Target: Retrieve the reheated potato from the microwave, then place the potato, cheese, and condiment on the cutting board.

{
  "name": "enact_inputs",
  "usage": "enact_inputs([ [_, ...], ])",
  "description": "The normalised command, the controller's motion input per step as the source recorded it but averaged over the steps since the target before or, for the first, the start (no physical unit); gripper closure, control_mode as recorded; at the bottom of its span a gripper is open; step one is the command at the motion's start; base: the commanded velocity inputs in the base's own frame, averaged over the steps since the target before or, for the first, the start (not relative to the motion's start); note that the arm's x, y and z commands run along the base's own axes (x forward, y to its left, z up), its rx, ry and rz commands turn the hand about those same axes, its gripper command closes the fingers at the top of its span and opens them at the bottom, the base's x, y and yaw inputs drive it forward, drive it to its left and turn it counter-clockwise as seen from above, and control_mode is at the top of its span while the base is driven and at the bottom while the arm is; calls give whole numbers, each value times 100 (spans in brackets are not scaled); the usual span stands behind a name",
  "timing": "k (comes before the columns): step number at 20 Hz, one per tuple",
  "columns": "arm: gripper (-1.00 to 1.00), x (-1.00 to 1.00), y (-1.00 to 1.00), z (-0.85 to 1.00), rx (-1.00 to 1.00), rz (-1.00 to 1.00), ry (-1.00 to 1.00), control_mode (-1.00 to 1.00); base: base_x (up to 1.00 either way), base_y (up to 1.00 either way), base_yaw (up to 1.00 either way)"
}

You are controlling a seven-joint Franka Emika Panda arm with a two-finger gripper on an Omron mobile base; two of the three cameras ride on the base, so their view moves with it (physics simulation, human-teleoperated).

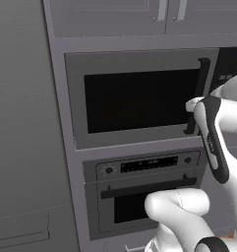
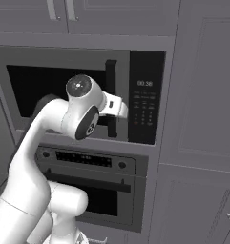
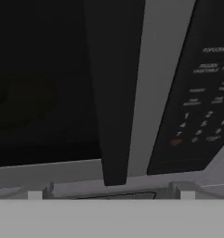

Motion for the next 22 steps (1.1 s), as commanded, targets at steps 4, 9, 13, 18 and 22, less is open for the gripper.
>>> enact_inputs([
  [4,-100,38,-4,-3,0,0,0,-100,0,0,0],
  [9,-100,42,0,-5,0,0,0,-100,0,0,0],
  [13,-100,42,0,-11,0,0,0,-100,0,0,0],
  [18,-100,46,0,-19,0,3,0,-100,0,0,0],
  [22,100,46,5,-23,0,7,0,-100,0,0,0],
])
